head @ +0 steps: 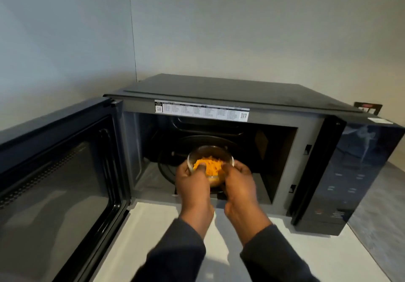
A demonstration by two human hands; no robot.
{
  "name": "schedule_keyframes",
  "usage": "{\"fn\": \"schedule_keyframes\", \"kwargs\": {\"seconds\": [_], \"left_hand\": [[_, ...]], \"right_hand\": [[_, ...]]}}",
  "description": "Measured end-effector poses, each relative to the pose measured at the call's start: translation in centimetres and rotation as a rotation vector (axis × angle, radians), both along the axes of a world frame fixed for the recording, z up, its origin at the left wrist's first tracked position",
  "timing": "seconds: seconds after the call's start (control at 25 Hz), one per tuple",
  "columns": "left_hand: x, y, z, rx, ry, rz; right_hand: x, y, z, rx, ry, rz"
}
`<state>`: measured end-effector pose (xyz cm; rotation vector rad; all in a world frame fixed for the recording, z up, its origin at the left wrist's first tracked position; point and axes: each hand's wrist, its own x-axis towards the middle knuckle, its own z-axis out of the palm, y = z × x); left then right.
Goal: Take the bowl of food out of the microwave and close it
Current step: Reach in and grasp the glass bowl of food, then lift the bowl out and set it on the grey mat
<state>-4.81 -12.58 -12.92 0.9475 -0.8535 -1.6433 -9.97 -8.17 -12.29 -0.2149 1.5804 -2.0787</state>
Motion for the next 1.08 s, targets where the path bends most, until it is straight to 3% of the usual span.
{"fn": "schedule_keyframes", "kwargs": {"seconds": [0.28,0.56,0.84,1.08], "left_hand": [[5.6,8.1,0.0,0.063,-0.116,0.032],[8.4,15.9,3.7,0.185,-0.145,-0.248],[4.7,22.5,7.0,0.075,-0.23,-0.429],[-2.4,26.0,5.5,-0.19,-0.429,-0.761]], "right_hand": [[3.2,8.8,-1.3,0.132,0.046,-0.049],[4.1,20.3,1.0,0.182,0.039,-0.018],[0.8,29.1,4.4,0.161,-0.12,0.142],[-4.7,33.8,4.2,0.174,-0.046,0.036]]}}
